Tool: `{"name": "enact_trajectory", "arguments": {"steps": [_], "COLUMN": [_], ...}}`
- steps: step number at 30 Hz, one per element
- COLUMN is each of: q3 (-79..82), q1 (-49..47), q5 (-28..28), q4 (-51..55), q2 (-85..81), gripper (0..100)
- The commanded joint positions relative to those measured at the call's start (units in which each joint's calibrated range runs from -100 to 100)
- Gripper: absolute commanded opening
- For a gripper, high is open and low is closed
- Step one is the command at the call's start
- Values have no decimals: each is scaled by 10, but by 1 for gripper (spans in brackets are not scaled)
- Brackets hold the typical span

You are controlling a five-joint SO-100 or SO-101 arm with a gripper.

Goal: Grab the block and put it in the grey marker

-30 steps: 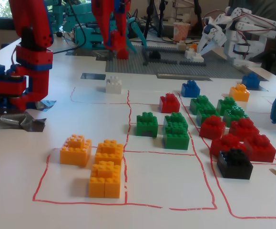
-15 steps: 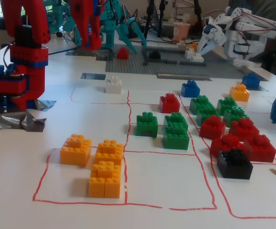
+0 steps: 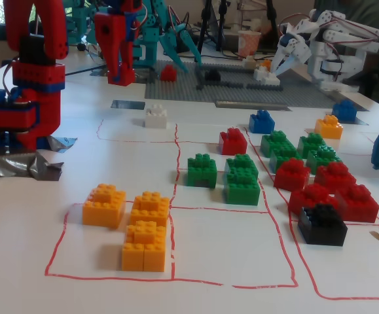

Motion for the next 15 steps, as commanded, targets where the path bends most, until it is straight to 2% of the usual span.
{"name": "enact_trajectory", "arguments": {"steps": [1, 15], "q3": [-77, -154], "q1": [-16, -42], "q5": [-8, -33], "q4": [-12, -27], "q2": [1, 95], "gripper": [0, 0]}}
